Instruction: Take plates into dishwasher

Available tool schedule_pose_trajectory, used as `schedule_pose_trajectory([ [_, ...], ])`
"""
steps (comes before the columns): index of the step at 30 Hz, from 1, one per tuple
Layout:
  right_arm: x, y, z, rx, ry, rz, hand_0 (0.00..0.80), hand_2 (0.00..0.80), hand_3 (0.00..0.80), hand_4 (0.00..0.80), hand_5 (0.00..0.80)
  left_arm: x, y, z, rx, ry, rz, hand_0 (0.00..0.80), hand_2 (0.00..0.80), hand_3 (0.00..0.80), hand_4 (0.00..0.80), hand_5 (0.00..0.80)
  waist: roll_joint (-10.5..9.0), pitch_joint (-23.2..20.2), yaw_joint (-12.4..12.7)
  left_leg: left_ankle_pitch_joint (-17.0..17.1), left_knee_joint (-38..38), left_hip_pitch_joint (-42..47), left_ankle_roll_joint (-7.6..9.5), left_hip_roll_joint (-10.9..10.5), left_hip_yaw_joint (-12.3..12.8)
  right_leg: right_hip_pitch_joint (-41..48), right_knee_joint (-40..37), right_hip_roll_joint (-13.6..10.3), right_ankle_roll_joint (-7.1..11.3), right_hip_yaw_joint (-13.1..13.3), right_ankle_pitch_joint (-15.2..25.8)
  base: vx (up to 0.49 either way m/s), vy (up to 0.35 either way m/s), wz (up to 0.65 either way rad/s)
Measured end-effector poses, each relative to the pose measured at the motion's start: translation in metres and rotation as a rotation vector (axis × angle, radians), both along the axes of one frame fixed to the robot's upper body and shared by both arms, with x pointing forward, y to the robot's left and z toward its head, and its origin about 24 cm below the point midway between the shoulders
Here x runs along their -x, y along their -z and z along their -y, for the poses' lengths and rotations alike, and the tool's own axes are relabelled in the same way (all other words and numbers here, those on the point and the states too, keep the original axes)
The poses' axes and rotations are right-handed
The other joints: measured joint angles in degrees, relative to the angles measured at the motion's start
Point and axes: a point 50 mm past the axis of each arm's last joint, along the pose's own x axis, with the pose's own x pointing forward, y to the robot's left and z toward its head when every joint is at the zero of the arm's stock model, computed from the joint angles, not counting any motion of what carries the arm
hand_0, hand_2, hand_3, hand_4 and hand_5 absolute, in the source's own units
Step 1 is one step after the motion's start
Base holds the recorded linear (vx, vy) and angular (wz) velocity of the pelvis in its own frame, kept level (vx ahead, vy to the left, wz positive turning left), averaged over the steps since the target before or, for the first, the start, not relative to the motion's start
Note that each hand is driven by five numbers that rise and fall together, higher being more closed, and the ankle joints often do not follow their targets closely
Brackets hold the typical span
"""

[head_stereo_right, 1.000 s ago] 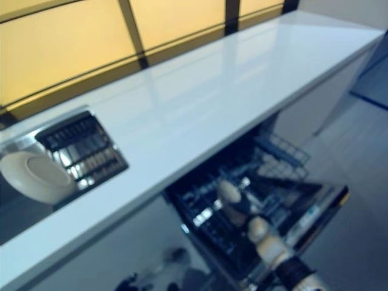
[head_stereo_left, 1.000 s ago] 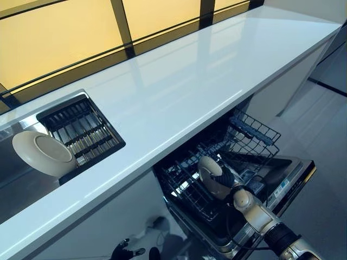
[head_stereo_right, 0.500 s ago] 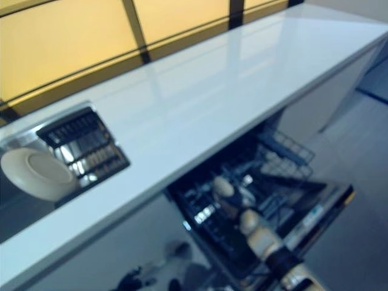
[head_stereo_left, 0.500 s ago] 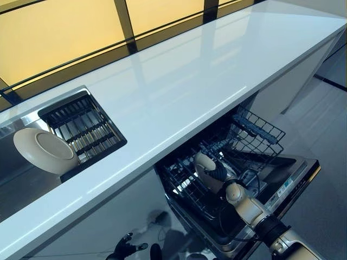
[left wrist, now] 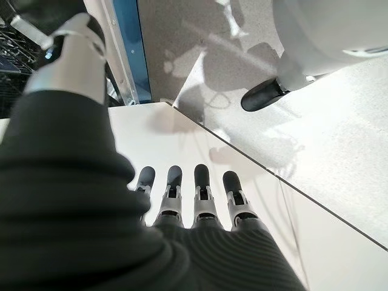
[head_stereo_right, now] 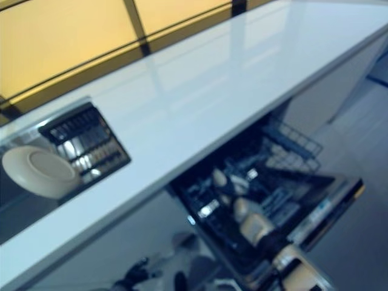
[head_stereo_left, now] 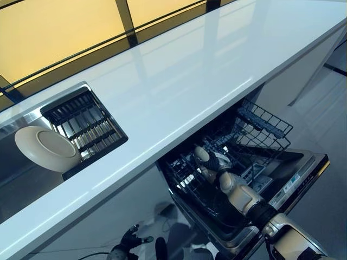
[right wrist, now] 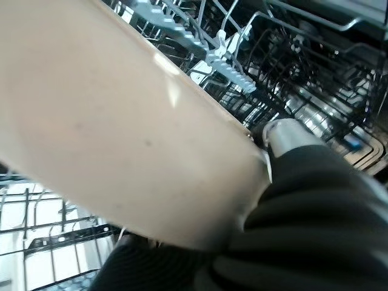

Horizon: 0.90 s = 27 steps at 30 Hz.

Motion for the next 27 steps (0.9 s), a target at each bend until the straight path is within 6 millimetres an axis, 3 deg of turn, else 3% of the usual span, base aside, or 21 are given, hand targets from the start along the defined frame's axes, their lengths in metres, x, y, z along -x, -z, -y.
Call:
schedule_pose_trajectory([
  [7,-0.006,-0.004,-0.001,0.071,-0.019,0.009,0.800,0.800,0.800,0.800,0.800,-0.006,-0.003,0.000,-0.001,0.023,0.011,0.000,0.000,0.000,0.000,0.000,0.15,0.29,0.93,0.57,0.06,-1.81,0.61,-0.55,-0.78,-2.21,1.67,-0.71,0.38,-0.64,-0.35,-0.046,0.006,0.06],
  [27,-0.036,-0.046,0.009,0.143,0.067,0.188,0.800,0.800,0.800,0.800,0.800,-0.023,-0.013,0.009,0.033,0.041,0.074,0.000,0.000,0.000,0.000,0.000,2.42,2.56,2.27,2.86,-0.03,-7.09,2.14,-1.94,-1.77,-10.77,9.55,-3.41,1.51,-0.79,-1.88,-0.038,0.010,0.03],
])
